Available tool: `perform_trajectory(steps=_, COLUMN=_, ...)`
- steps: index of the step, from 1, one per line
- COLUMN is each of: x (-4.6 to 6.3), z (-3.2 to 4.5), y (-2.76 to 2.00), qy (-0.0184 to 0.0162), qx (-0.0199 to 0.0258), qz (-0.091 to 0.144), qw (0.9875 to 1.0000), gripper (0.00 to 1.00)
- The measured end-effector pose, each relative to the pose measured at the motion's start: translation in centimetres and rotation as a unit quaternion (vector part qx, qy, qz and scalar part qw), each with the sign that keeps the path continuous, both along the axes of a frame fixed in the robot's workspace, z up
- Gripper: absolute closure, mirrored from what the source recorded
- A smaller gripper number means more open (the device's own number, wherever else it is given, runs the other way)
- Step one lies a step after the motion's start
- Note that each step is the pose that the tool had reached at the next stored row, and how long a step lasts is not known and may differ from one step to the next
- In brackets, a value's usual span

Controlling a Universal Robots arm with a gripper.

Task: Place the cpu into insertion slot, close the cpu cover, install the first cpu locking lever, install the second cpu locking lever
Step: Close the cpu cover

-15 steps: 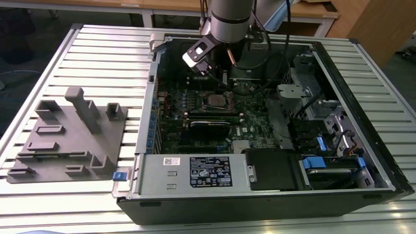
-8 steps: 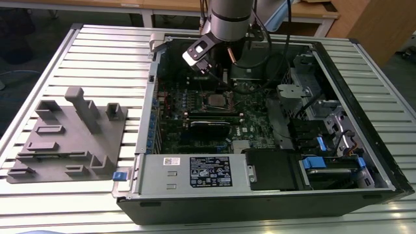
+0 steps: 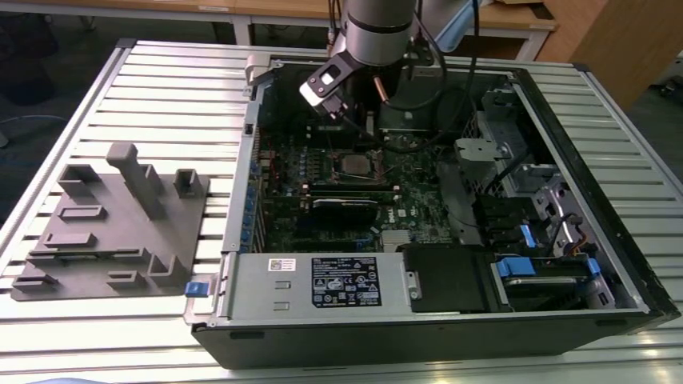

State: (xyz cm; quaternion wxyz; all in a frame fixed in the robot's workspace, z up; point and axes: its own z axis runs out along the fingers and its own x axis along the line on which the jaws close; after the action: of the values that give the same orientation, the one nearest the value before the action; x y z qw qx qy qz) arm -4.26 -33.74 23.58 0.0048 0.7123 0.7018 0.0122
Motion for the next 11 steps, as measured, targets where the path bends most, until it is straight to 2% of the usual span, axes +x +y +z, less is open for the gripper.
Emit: perform_trajectory(steps=11, x=0.0, z=0.31, y=0.0, qy=0.0, qx=-0.0001, qz=0.0, qw=1.0, gripper=0.89)
